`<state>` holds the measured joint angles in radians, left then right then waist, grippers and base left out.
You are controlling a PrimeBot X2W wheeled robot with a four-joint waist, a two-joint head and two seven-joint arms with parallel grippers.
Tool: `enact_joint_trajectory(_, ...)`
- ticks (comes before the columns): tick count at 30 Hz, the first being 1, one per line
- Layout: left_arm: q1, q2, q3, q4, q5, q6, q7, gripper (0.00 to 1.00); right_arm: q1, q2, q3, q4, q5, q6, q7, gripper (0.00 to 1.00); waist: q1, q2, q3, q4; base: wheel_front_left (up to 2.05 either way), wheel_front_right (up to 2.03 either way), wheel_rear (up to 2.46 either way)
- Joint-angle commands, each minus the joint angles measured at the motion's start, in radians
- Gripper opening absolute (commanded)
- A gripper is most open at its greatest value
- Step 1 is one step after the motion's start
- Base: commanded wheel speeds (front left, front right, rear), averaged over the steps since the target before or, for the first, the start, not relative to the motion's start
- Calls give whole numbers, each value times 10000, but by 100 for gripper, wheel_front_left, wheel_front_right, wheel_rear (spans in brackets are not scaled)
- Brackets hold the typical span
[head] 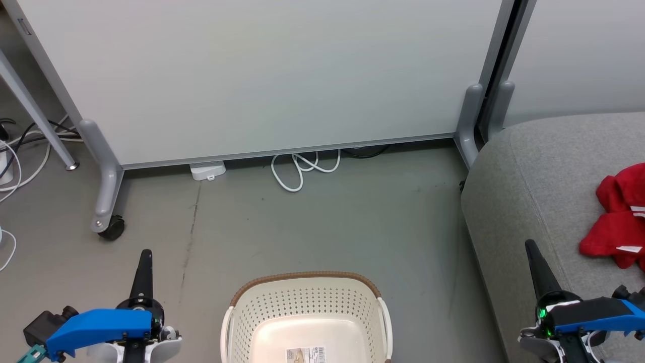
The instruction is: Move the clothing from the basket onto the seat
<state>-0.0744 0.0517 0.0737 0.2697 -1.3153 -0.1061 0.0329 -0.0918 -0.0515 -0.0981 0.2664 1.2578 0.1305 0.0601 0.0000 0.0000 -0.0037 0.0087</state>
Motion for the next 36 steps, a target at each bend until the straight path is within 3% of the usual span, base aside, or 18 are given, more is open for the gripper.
enact_joint_trajectory(1,-207,7,52,-117,-176,-8,54,0,-211,7,-27,-111,247,3,54,0,0,0,1,-2,0,0,0)
enact_joint_trajectory(36,-410,-15,407,-521,-2709,56,776,0,-345,20,-184,-128,3250,4,523,0,0,0,24,-78,0,0,0)
